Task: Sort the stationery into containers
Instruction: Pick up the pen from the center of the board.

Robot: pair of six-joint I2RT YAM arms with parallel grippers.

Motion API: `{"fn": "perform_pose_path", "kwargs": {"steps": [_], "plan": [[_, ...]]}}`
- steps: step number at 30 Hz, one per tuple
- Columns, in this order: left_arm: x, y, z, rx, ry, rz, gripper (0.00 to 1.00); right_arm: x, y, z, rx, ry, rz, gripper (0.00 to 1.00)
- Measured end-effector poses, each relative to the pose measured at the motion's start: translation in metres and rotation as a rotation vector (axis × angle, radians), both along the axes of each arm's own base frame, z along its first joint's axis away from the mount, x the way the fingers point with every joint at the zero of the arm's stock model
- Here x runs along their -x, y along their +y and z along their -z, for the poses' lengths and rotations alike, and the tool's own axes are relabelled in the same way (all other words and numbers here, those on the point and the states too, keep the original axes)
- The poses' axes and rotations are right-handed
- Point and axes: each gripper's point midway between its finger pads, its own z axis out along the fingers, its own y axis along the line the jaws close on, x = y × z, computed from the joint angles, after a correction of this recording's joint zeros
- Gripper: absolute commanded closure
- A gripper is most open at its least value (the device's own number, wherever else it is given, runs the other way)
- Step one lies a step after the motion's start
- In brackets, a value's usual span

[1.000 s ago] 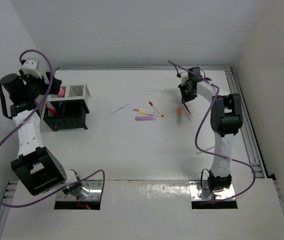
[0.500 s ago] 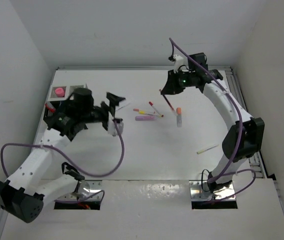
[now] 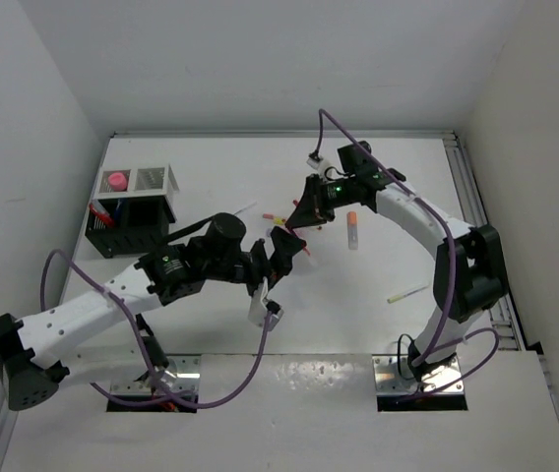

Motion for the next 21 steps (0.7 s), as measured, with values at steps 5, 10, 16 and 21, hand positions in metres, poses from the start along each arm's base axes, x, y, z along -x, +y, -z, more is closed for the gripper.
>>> {"fn": "perform_pose_path", "kwargs": {"steps": [5, 10, 16, 21], "plan": [[-0.001, -0.012, 0.011, -0.022, 0.015, -0.002, 0.09, 0.012, 0.011, -0.010, -0.044, 0.053, 0.007, 1.00], [-0.001, -0.022, 0.017, -0.019, 0.039, -0.004, 0.11, 0.015, 0.015, -0.027, -0.071, 0.039, 0.015, 1.00], [-0.003, -0.030, 0.032, -0.046, 0.074, -0.017, 0.35, 0.018, 0.018, -0.033, -0.077, 0.044, 0.022, 1.00], [-0.007, -0.034, 0.044, -0.074, 0.096, -0.028, 0.57, 0.017, 0.018, -0.032, -0.069, 0.049, 0.035, 1.00]]}}
